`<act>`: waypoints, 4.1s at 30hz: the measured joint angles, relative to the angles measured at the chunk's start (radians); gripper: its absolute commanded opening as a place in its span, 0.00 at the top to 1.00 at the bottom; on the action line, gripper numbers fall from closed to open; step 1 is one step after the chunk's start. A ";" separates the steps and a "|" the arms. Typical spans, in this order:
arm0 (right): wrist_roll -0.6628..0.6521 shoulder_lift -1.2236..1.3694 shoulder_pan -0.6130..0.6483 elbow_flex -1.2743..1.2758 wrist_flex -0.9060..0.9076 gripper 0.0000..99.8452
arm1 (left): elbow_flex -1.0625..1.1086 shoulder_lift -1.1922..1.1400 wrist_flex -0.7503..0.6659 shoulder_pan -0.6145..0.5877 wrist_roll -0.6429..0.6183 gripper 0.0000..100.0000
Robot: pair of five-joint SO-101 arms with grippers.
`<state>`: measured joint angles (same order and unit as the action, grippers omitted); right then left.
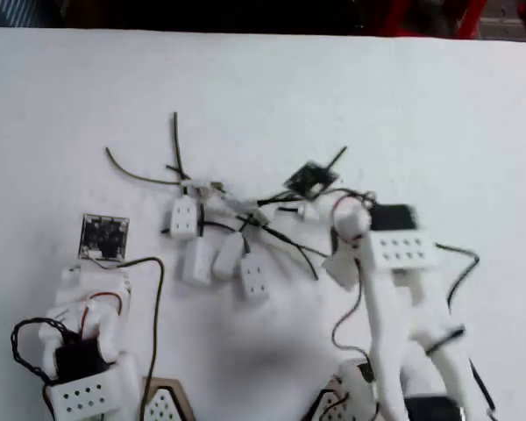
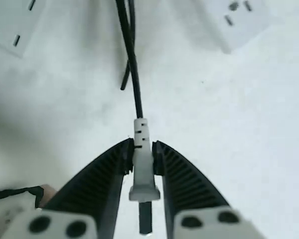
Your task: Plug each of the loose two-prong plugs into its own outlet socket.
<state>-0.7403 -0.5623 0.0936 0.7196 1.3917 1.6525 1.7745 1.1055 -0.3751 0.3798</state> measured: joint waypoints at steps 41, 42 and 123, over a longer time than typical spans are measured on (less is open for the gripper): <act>0.196 -0.331 0.018 0.374 -0.405 0.98 | 0.000 0.000 0.000 0.000 0.000 0.98; 0.196 -0.292 0.021 0.362 -0.405 0.98 | 0.000 0.000 0.000 0.000 0.000 0.98; -0.015 0.295 0.028 -0.247 0.098 0.98 | 0.000 0.000 0.000 0.000 0.000 0.98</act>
<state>-0.7557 -0.2677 0.1212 0.4726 1.4899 1.6525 1.7745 1.1055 -0.3751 0.3798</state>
